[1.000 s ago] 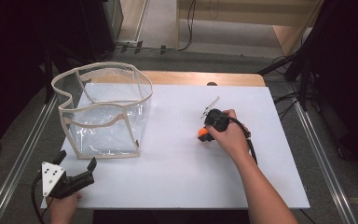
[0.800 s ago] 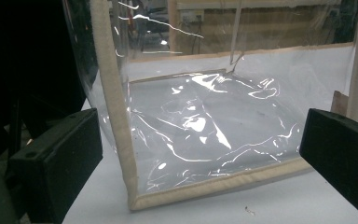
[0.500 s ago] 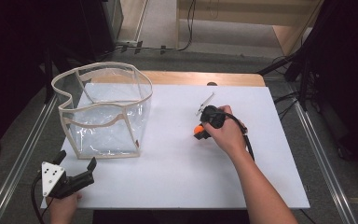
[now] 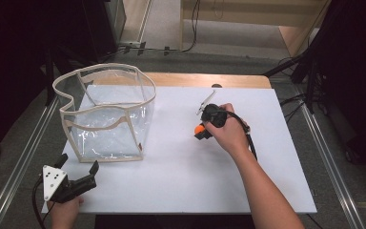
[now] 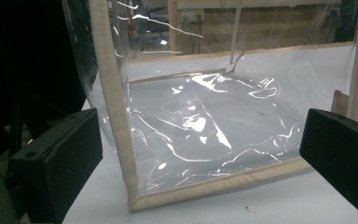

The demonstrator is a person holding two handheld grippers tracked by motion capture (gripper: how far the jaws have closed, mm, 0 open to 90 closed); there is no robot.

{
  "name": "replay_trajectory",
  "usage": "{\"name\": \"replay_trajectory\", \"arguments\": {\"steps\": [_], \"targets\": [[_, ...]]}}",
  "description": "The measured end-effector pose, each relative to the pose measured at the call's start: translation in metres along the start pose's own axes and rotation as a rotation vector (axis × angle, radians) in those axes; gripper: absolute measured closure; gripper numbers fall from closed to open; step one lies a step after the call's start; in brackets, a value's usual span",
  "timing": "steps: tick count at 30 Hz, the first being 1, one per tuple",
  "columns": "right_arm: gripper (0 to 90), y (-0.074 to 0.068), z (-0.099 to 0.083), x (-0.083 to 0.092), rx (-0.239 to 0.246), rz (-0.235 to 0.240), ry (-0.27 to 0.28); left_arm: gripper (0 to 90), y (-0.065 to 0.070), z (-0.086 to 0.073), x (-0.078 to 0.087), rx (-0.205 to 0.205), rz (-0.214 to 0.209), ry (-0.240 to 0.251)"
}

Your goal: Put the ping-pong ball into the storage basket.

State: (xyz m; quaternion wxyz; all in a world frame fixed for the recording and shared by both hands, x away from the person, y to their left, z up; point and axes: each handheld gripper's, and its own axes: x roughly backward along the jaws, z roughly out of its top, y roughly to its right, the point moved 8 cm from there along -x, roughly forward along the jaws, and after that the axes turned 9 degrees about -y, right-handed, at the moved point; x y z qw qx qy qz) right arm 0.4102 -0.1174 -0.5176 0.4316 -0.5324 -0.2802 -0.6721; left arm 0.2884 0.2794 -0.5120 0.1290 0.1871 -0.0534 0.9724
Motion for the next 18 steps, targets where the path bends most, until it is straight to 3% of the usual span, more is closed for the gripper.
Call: {"name": "replay_trajectory", "arguments": {"steps": [18], "targets": [[47.7, -0.007, 0.025, 0.006, 0.043, 0.012, -0.003, 0.0, 0.0, 0.0, 0.0, 0.001, -0.002, 0.0]]}}
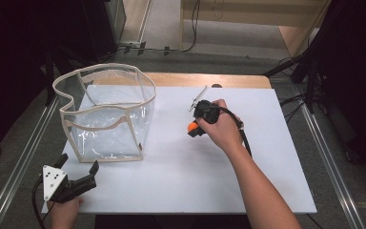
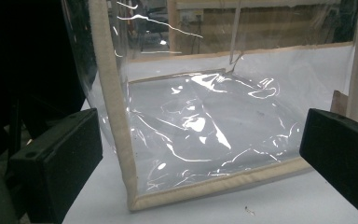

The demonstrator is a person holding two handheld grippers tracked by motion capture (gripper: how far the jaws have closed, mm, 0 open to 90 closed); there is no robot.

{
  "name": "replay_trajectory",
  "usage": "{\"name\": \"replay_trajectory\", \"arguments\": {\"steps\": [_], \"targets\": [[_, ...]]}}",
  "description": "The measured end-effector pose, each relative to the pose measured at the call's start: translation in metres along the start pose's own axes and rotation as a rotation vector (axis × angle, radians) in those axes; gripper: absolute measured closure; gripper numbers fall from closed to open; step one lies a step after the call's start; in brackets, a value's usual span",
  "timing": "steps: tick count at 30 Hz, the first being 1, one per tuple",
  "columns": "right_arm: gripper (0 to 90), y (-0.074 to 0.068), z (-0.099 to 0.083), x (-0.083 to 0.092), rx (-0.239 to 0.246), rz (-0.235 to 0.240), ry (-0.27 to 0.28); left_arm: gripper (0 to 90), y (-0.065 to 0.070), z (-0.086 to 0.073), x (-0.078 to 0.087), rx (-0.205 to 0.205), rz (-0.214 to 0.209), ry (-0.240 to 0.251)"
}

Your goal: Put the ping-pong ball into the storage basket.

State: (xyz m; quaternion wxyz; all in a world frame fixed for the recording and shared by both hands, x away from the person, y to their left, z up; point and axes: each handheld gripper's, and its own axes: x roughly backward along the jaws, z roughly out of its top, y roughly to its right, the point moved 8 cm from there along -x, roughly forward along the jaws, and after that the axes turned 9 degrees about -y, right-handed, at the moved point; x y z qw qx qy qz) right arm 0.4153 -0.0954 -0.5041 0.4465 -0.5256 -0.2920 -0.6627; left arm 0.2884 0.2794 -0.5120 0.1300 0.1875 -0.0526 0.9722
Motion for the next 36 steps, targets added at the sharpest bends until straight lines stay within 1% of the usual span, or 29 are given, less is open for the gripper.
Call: {"name": "replay_trajectory", "arguments": {"steps": [1, 2, 6, 9, 11, 12, 13, 14, 15, 16, 17, 18, 21, 22, 24, 26, 28, 32, 36], "targets": [[47.8, -0.001, 0.001, 0.0, -0.004, 0.003, 0.0, 0.0, 0.0, 0.0, 0.0, 0.001, 0.0, 0.0], [47.8, -0.001, 0.003, 0.0, 0.007, 0.008, 0.004, 0.0, 0.0, 0.0, 0.0, -0.001, 0.001, 0.0], [47.8, -0.002, 0.006, 0.002, 0.004, 0.006, -0.002, 0.0, 0.0, 0.0, 0.0, -0.002, 0.001, -0.001], [47.9, -0.002, 0.01, 0.003, 0.021, 0.004, 0.005, 0.0, 0.001, 0.0, 0.0, -0.002, 0.002, -0.001], [47.8, -0.003, 0.013, 0.004, 0.019, 0.005, 0.013, 0.0, 0.001, 0.0, 0.0, -0.002, 0.002, -0.001], [47.9, -0.004, 0.015, 0.003, 0.03, 0.01, 0.021, 0.0, 0.0, 0.0, 0.0, -0.001, 0.002, -0.001], [47.8, -0.004, 0.015, 0.004, 0.024, 0.005, 0.012, 0.0, 0.0, 0.0, 0.0, -0.001, 0.003, -0.002], [47.8, -0.004, 0.016, 0.004, 0.036, 0.006, 0.011, 0.0, 0.001, 0.0, 0.0, -0.002, 0.002, -0.002], [47.9, -0.005, 0.017, 0.004, 0.028, 0.007, 0.009, 0.0, 0.001, 0.0, 0.0, -0.003, 0.002, -0.002], [47.8, -0.005, 0.019, 0.005, 0.037, 0.007, 0.011, 0.0, 0.001, 0.0, 0.0, -0.002, 0.002, -0.001], [47.9, -0.005, 0.02, 0.005, 0.038, 0.008, 0.014, 0.0, 0.001, 0.0, 0.0, -0.002, 0.002, -0.002], [47.8, -0.006, 0.021, 0.006, 0.03, 0.009, 0.01, 0.0, 0.001, 0.0, -0.001, -0.002, 0.003, -0.003], [47.8, -0.007, 0.025, 0.006, 0.042, 0.011, 0.021, 0.0, 0.001, 0.0, -0.001, -0.004, 0.002, -0.001], [47.9, -0.008, 0.026, 0.007, 0.04, 0.011, 0.014, 0.0, 0.001, 0.0, -0.001, -0.002, 0.002, -0.001], [47.8, -0.01, 0.029, 0.008, 0.037, 0.012, 0.018, 0.0, 0.001, 0.0, -0.001, -0.001, 0.003, -0.002], [47.8, -0.011, 0.031, 0.008, 0.051, 0.011, 0.018, 0.0, 0.001, 0.0, 0.0, -0.002, 0.002, -0.002], [47.9, -0.012, 0.032, 0.008, 0.052, 0.011, 0.012, 0.0, 0.001, 0.0, 0.0, -0.004, 0.003, -0.003], [47.8, -0.015, 0.036, 0.009, 0.058, 0.018, 0.018, 0.0, 0.001, 0.0, -0.001, -0.007, 0.003, -0.003], [47.9, -0.017, 0.042, 0.011, 0.074, 0.018, 0.023, 0.0, 0.001, 0.0, -0.001, -0.007, 0.004, -0.001]]}}
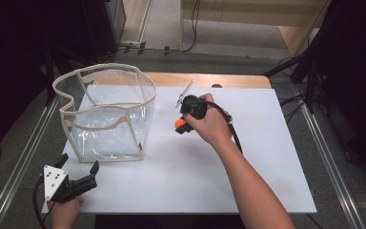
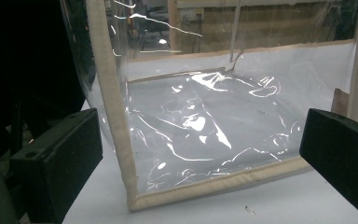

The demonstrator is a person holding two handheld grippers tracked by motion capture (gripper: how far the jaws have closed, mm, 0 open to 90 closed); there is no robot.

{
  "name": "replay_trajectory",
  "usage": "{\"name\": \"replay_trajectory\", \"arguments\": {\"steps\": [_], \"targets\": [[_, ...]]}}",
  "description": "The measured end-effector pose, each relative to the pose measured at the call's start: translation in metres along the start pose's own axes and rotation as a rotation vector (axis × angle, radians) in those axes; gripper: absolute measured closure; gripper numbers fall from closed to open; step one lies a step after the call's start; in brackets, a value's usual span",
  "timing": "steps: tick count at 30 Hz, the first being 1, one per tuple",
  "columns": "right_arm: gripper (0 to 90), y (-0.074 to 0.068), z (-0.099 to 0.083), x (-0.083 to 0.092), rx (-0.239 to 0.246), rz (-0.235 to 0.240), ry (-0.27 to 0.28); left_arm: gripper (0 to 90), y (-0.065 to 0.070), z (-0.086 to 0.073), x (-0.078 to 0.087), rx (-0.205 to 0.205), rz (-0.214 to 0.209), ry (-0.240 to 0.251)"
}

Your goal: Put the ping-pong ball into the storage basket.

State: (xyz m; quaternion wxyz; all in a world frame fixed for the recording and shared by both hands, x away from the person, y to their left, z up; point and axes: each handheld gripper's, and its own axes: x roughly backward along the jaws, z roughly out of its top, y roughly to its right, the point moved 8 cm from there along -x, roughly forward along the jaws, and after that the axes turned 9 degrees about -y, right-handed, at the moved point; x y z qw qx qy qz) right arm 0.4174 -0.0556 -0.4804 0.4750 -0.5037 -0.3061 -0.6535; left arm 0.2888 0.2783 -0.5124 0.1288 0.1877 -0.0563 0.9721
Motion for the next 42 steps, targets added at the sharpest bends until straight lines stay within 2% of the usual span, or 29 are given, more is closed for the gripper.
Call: {"name": "replay_trajectory", "arguments": {"steps": [15, 26, 42], "targets": [[47.9, -0.012, 0.025, 0.005, 0.044, 0.014, 0.015, 0.0, 0.0, 0.0, 0.0, -0.003, 0.0, -0.003], [47.9, -0.014, 0.038, 0.019, 0.068, 0.007, 0.033, 0.0, 0.0, 0.0, 0.0, -0.004, 0.001, -0.006], [47.9, -0.012, 0.051, 0.043, 0.079, 0.008, 0.056, 0.0, 0.0, 0.0, 0.0, -0.003, 0.001, -0.006]]}}
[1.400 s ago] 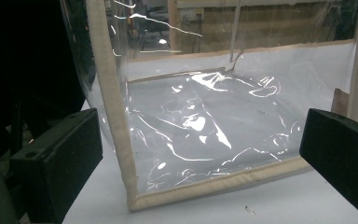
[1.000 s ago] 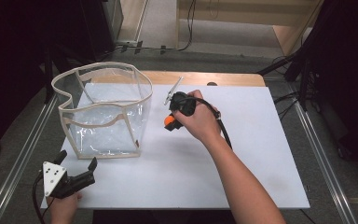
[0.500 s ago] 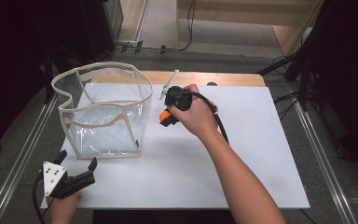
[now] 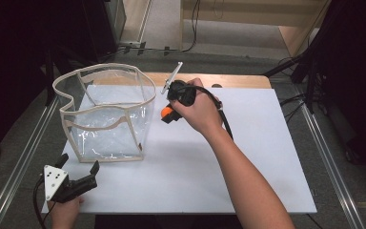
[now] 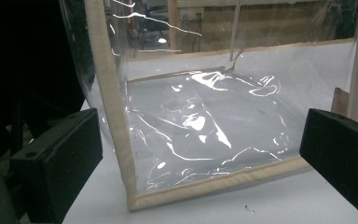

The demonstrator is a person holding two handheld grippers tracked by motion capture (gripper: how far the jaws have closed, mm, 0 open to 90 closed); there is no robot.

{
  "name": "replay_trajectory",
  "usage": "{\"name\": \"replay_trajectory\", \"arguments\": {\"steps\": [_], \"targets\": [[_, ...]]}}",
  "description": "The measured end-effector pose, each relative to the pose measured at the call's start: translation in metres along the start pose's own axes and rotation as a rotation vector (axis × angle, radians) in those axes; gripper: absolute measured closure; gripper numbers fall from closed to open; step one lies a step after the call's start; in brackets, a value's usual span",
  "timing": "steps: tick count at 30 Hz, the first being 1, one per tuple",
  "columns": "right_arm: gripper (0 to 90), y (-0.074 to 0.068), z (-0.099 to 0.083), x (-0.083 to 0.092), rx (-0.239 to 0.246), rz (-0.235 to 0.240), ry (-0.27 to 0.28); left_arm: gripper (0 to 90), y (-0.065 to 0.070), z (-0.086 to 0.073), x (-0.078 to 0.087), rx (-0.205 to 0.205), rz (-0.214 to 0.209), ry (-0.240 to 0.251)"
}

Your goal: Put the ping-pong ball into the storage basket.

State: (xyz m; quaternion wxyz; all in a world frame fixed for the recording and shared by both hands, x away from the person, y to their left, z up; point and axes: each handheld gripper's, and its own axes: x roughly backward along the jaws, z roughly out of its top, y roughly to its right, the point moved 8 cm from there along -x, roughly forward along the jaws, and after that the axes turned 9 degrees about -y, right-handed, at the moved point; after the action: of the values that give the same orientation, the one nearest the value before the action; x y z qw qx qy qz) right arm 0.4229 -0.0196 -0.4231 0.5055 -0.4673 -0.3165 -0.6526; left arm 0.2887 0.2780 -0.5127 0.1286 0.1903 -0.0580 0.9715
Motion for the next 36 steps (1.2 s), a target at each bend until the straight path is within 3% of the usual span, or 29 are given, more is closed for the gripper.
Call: {"name": "replay_trajectory", "arguments": {"steps": [36], "targets": [[47.8, 0.01, 0.026, 0.052, 0.014, -0.022, 0.022, 0.0, 0.0, 0.0, 0.0, 0.0, -0.001, -0.001]]}}
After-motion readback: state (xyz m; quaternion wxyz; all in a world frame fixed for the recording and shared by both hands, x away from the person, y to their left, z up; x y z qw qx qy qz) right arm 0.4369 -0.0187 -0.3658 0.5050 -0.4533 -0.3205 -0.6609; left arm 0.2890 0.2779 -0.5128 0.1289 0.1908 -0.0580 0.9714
